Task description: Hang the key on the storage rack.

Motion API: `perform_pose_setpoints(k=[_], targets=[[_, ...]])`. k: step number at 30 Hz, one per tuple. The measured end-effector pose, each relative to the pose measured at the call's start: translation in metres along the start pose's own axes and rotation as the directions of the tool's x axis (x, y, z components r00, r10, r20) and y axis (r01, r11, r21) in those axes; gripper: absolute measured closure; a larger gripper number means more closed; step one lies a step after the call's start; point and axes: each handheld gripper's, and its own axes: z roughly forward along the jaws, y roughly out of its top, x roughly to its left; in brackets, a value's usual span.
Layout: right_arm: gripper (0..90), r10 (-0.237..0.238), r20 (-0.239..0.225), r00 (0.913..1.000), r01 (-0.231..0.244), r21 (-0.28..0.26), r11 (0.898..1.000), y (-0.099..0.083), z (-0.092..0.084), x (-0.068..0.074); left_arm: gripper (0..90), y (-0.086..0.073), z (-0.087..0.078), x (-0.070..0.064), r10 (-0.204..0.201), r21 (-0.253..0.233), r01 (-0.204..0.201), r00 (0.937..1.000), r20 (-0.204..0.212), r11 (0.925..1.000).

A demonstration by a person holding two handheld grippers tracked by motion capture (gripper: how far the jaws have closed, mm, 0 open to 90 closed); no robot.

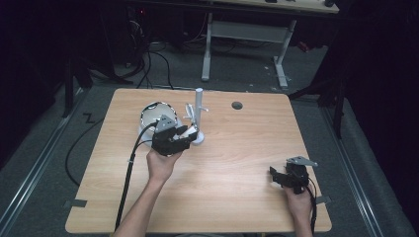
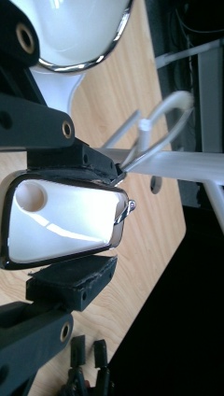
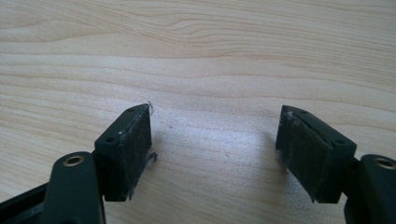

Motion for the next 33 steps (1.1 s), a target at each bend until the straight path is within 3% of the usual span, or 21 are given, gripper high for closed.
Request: perform_pose_setpoints(k=[14,16,27,33], targets=[[27.0,0.000,0.001,1.0000,0.000,-0.001,1.000,0.000,0.000,0.000,51.9,-0.024,0.007,0.009,-0.014,0.046,0.015,0.9994,-0.033,0.9988],[27.0,-0.001,0.000,1.0000,0.001,0.000,1.000,0.000,0.000,0.000,51.9,-0.027,0.009,0.010,0.000,0.065,0.003,0.9991,-0.043,0.9979],[27.0,0.000,0.000,1.0000,0.000,0.000,1.000,0.000,0.000,0.000,51.9,-0.031,0.015,0.011,0.017,0.091,-0.012,0.9980,-0.060,0.9958],[27.0,0.000,0.000,1.0000,0.000,0.000,1.000,0.000,0.000,0.000,51.9,-0.036,0.017,0.017,-0.006,0.098,0.013,0.9975,-0.070,0.9951]])
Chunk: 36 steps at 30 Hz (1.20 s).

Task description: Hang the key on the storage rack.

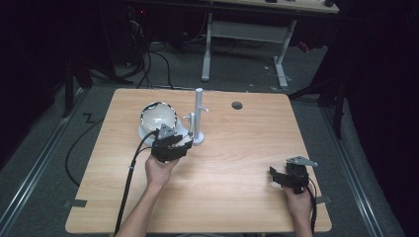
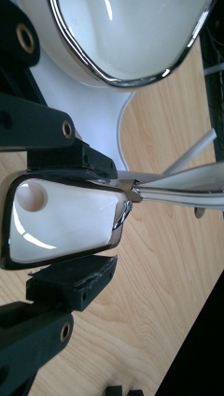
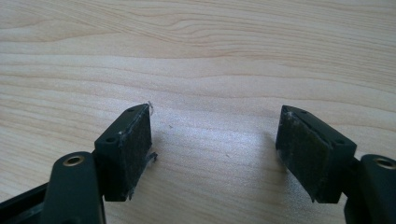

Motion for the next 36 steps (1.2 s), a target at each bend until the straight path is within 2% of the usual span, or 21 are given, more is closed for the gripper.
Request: perform_pose_setpoints(k=[8,18,25,36], targets=[[27.0,0.000,0.000,1.0000,0.000,0.000,1.000,0.000,0.000,0.000,51.8,-0.006,0.004,0.007,-0.015,0.022,0.015,0.9997,-0.018,0.9996],[27.0,0.000,0.000,1.0000,0.000,0.000,1.000,0.000,0.000,0.000,51.6,-0.012,0.011,0.011,-0.010,0.057,0.013,0.9987,-0.050,0.9983],[27.0,0.000,0.000,1.0000,0.000,0.000,1.000,0.000,0.000,0.000,51.6,-0.015,0.015,0.012,-0.004,0.069,0.008,0.9982,-0.060,0.9976],[27.0,0.000,0.001,1.0000,0.000,-0.001,1.000,0.000,0.000,0.000,51.4,-0.022,0.022,0.018,-0.019,0.092,0.026,0.9970,-0.075,0.9954]])
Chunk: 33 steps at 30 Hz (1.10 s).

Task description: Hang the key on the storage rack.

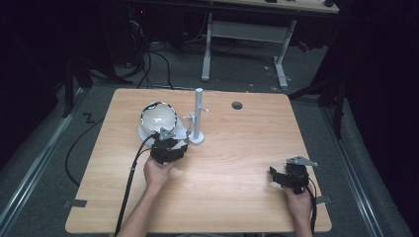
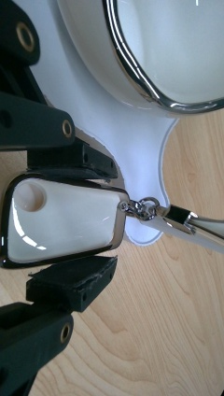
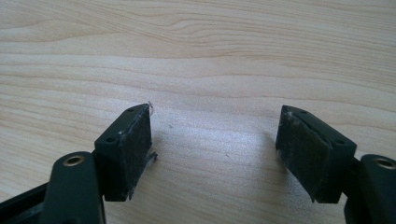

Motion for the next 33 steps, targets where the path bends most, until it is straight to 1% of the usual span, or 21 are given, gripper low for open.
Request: perform_pose_setpoints(k=[14,22,30,33], targets=[[27.0,0.000,0.000,1.0000,0.000,0.000,1.000,0.000,0.000,0.000,50.9,-0.004,0.009,0.002,0.000,0.036,0.001,0.9999,-0.017,0.9994],[27.0,0.000,0.000,1.0000,0.000,0.000,1.000,0.000,0.000,0.000,50.5,-0.006,0.012,0.004,-0.008,0.053,0.009,0.9996,-0.027,0.9986],[27.0,0.000,0.000,1.0000,0.000,0.000,1.000,0.000,0.000,0.000,49.5,-0.008,0.012,0.005,-0.003,0.060,0.006,0.9992,-0.041,0.9982],[27.0,0.001,0.001,1.0000,-0.001,0.002,1.000,0.000,0.000,0.000,47.6,-0.008,0.011,0.006,-0.008,0.053,0.010,0.9991,-0.042,0.9985]])
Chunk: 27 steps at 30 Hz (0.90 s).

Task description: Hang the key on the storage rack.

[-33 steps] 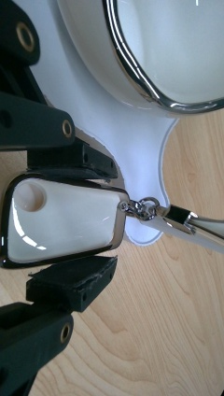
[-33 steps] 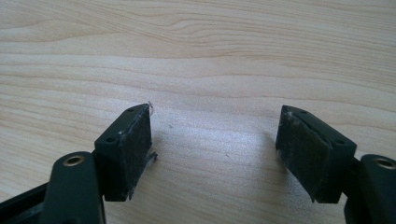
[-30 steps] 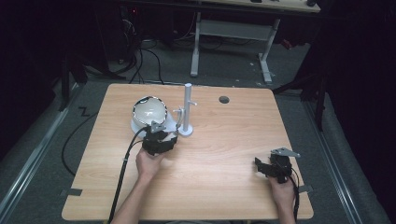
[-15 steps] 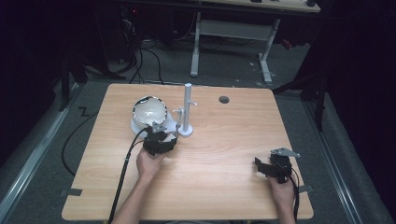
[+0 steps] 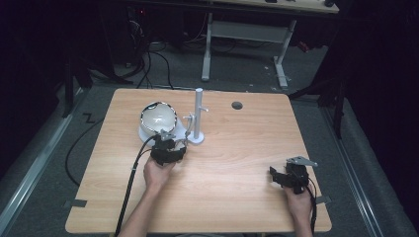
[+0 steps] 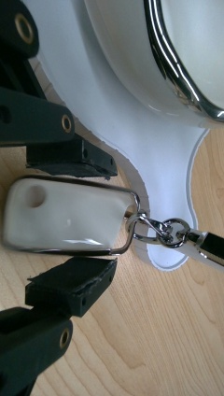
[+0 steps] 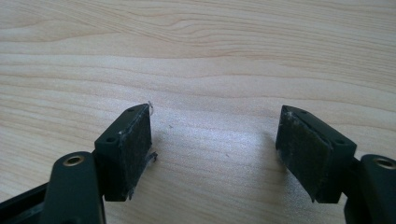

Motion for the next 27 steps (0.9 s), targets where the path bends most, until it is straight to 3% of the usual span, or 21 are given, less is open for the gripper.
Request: perform_pose_setpoints(k=[9,27], targets=[[27.0,-0.001,0.000,1.0000,0.001,-0.001,1.000,0.000,0.000,0.000,43.2,-0.001,-0.009,0.002,0.001,-0.011,-0.001,1.0000,-0.007,0.9999],[27.0,-0.002,0.000,1.0000,0.002,-0.002,1.000,0.000,0.000,0.000,40.4,-0.016,-0.042,0.010,-0.038,-0.071,0.038,0.9993,0.005,0.9967]])
